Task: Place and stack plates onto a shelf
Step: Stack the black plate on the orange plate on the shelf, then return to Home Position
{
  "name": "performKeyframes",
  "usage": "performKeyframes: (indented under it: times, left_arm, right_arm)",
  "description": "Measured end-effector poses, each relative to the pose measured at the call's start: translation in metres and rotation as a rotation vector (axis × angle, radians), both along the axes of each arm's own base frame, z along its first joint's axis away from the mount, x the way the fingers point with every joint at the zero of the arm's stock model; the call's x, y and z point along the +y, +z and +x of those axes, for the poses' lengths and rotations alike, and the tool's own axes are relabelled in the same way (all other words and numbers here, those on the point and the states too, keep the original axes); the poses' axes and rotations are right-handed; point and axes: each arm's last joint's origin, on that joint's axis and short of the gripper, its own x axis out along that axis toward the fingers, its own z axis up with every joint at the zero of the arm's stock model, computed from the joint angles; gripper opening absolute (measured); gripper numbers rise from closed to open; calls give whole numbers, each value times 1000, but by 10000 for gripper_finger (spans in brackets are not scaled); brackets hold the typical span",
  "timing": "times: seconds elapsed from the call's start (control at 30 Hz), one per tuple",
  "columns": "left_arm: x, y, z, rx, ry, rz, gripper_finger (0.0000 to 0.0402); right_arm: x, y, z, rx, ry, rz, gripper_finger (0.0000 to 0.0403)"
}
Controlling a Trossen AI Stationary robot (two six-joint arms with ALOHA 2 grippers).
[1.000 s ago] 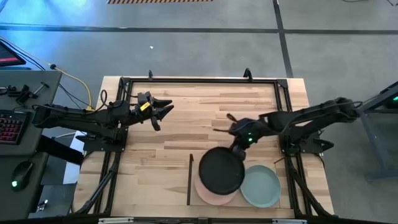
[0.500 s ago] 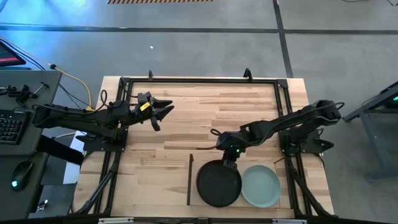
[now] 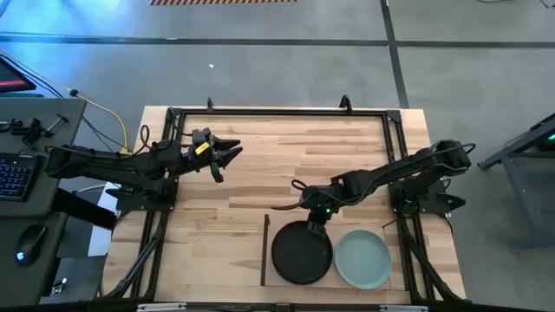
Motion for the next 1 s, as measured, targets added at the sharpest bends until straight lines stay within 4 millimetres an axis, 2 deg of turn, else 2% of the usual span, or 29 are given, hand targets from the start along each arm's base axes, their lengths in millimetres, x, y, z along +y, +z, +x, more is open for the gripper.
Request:
performKeyframes:
  times: [0.17,0.27,0.37,0.53,0.7,0.83,1.0]
  left_arm:
    - [0,0,0,0,0,0,129]
    - [0,0,0,0,0,0,129]
    - [0,0,0,0,0,0,129]
    - [0,0,0,0,0,0,129]
    - [0,0,0,0,0,0,129]
    - [0,0,0,1,-1,0,129]
    - [0,0,0,2,2,1,129]
  right_arm:
    - [2,1,0,-1,44,45,1]
    - [3,2,1,-20,85,61,17]
    - [3,3,2,-53,118,47,56]
    - [2,4,4,-86,116,8,144]
    - [-7,4,3,-91,147,-25,211]
    - [-21,12,-8,-49,154,-76,226]
    - [-42,31,-43,-11,134,-215,227]
